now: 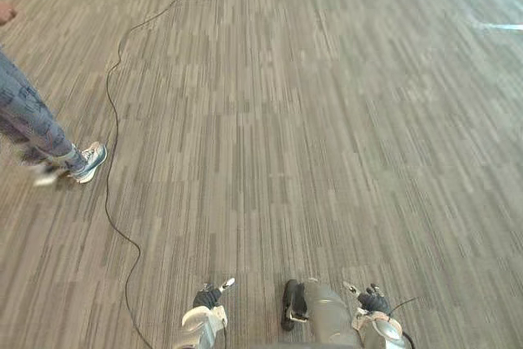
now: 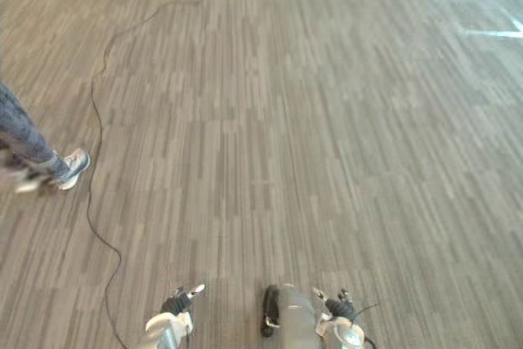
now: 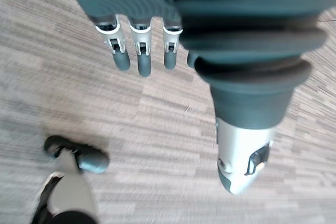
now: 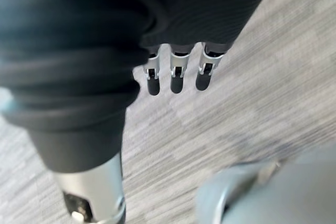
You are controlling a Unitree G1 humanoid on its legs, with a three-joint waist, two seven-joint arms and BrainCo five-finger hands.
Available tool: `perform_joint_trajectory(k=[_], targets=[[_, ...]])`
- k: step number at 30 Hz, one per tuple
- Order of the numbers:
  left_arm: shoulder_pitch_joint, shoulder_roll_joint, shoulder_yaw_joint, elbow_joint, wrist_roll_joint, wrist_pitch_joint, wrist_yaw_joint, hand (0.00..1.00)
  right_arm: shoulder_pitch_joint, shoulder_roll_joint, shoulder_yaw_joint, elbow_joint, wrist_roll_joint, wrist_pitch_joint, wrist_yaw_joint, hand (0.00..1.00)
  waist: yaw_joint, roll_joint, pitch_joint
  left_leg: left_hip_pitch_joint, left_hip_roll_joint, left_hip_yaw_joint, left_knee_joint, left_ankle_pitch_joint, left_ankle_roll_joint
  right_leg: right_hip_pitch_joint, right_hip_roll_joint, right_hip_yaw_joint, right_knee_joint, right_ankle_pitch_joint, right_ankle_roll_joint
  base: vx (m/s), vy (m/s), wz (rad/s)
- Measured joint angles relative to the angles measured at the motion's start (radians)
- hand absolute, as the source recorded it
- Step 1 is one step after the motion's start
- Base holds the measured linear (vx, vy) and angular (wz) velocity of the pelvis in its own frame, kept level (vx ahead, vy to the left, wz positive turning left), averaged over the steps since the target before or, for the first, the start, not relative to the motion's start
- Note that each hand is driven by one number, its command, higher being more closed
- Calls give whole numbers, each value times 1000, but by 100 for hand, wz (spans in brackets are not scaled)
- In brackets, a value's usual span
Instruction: Pick up cushions and gather them together orderly.
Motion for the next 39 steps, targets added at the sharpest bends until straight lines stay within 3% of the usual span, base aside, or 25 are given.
perform_joint_trajectory(k=[2,4,6,8,9,10,12,13,15,16,17,18,19,22,25,26,29,30,31,32,33,35,36,37,39], targets=[[16,2,17,-36,0,-2,0,0,1,4,19,17,28,0,-1,0,8,-18,11,-117,24,16,188,-27,-3,142,24,33,-86,-9,-13,523,-96,-18],[16,9,18,-62,-1,-2,0,0,-5,13,39,30,38,0,-1,0,22,-37,8,-251,36,62,223,-71,9,235,26,68,-156,-22,-3,437,-30,-37],[17,9,16,-90,-3,-13,0,0,-5,24,50,29,66,0,-1,0,49,-41,9,-381,49,148,59,-140,18,335,21,129,-235,-32,13,415,49,-67],[18,9,14,-93,-4,-22,0,0,-6,26,51,28,66,-1,-2,0,55,-40,8,-414,16,194,-170,-150,22,411,-8,172,-283,-49,40,501,161,-57],[21,8,12,-96,-6,-24,0,0,-6,28,49,28,66,0,-2,0,57,-41,8,-428,-10,197,-285,-134,16,448,-25,195,-303,-59,49,654,272,-81],[27,8,12,-105,-11,-28,0,0,-8,33,48,29,66,-1,-2,0,64,-45,6,-447,-42,181,-455,-66,-10,482,-53,235,-324,-82,59,648,321,-94],[49,27,15,-104,-11,-39,1,0,-2,48,57,32,65,1,-3,0,75,-83,-24,-450,-86,176,-469,43,-7,501,-100,316,-349,-115,47,553,301,-106],[51,49,16,-99,-10,-38,0,0,11,63,62,42,64,1,0,0,73,-107,-50,-458,-97,203,-418,-32,25,484,-136,353,-317,-101,73,492,246,-71],[53,56,23,-94,-9,-38,0,0,21,63,59,50,63,7,-1,0,72,-129,-62,-449,-103,221,-367,-87,53,448,-158,400,-218,-78,112,707,373,-44],[52,73,25,-81,-9,-37,2,0,33,63,47,52,61,9,-1,0,76,-159,-71,-392,-121,264,-361,-140,76,364,-170,453,11,-32,184,640,353,-46],[51,78,24,-74,-9,-36,2,0,33,63,45,52,61,8,0,0,73,-163,-70,-365,-128,271,-368,-153,82,334,-169,463,99,6,222,740,346,-57],[43,88,21,-42,-9,-24,2,0,34,63,48,54,60,7,2,0,61,-159,-65,-270,-143,272,-403,-184,88,247,-159,464,346,89,319,566,200,-53],[44,88,14,-25,-9,-17,3,0,37,58,49,40,56,4,7,0,52,-147,-57,-176,-150,279,-441,-187,93,180,-156,435,516,96,332,655,224,-62],[43,72,-11,-19,-10,-15,3,0,43,42,49,22,24,-3,11,0,48,-119,-57,-17,-144,305,-552,-188,93,30,-156,323,636,59,282,421,103,-53],[11,57,-14,-7,-10,-11,2,0,43,39,26,-3,23,-8,11,0,22,-120,-49,120,-128,323,-670,-216,47,-150,-155,186,512,12,244,493,32,-9],[10,51,-14,6,-10,-9,3,0,40,35,10,4,23,-7,11,0,14,-116,-36,186,-124,338,-718,-218,45,-181,-155,127,391,8,206,508,-73,-16],[30,50,-44,16,-9,-1,2,0,41,29,4,2,23,-10,11,0,-6,-116,-35,292,-143,346,-790,-217,44,-207,-140,11,-18,138,109,624,-145,-12],[29,43,-43,24,-9,0,4,0,42,16,-1,8,23,-8,11,0,-14,-97,-37,329,-135,334,-795,-214,41,-211,-120,12,10,215,34,507,-128,-7],[29,36,-41,27,-8,0,2,0,36,2,2,9,19,-6,11,0,-13,-77,-42,336,-119,335,-794,-201,32,-208,-110,-4,25,198,31,508,-123,-21],[28,28,-33,33,-5,0,1,0,28,-5,4,10,13,-3,11,0,-10,-58,-48,333,-101,333,-774,-166,-14,-209,-99,-2,44,165,17,626,-199,-29],[25,24,-20,33,5,0,2,0,19,-2,1,7,8,-1,16,0,-17,-41,-44,301,-78,287,-674,-110,-14,-196,-79,-6,67,113,13,746,-300,-35],[33,16,21,26,21,1,2,0,14,-4,12,-5,-9,0,23,0,-10,-6,-31,78,9,147,-163,68,-34,-87,-3,27,-14,75,-6,742,-260,-62],[35,12,43,1,21,1,2,0,9,-5,17,-1,-10,7,18,0,-1,1,-17,-36,34,103,91,47,-50,10,50,58,-78,67,-20,617,-114,-76],[35,13,52,-11,21,0,2,0,7,-5,25,1,-8,9,17,0,1,-5,-8,-69,35,92,159,32,-54,53,65,74,-99,64,-24,497,-74,-94],[49,39,57,-49,18,-3,5,0,3,22,71,7,18,8,15,0,32,-50,7,-194,17,102,263,-38,-38,229,90,180,-201,47,-49,602,-29,-133]])
